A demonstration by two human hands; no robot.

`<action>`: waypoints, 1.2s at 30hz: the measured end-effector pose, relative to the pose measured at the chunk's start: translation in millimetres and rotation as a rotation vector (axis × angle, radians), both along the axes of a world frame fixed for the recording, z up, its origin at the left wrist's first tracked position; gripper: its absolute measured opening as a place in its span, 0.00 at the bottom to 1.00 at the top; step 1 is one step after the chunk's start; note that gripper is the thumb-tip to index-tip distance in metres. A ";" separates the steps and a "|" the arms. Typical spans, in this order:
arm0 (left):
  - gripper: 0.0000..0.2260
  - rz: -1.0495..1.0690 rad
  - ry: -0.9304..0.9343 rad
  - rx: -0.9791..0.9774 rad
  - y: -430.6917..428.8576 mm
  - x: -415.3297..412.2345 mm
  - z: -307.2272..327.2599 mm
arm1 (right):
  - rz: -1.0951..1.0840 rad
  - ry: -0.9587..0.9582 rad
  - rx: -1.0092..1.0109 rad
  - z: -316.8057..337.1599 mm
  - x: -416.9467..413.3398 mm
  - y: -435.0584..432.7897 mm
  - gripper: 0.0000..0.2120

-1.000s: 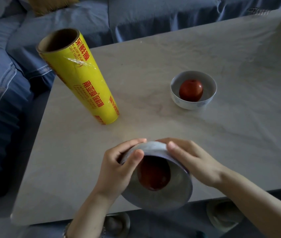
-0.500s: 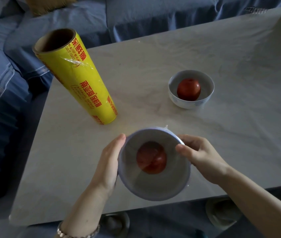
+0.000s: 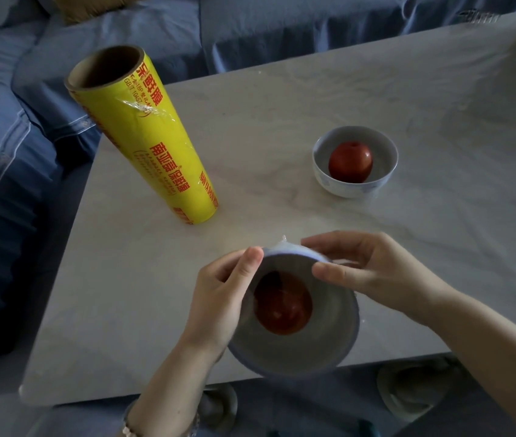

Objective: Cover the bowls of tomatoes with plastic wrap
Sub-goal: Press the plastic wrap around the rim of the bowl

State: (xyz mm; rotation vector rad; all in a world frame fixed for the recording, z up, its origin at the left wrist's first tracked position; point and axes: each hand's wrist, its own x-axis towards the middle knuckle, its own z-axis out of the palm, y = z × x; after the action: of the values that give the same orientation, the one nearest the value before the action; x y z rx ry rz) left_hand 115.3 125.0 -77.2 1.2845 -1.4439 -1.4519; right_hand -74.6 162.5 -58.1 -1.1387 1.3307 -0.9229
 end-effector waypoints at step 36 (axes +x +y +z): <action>0.11 -0.117 -0.127 0.009 7.4 6.0 1.1 | 0.333 0.087 0.598 7.5 -12.8 -27.6 0.16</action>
State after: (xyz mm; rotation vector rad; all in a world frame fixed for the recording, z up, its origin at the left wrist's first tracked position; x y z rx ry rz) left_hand 121.3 132.3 -76.1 1.3381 -1.6214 -1.4765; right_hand -87.4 134.9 -50.6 -0.8919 1.3113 -0.2055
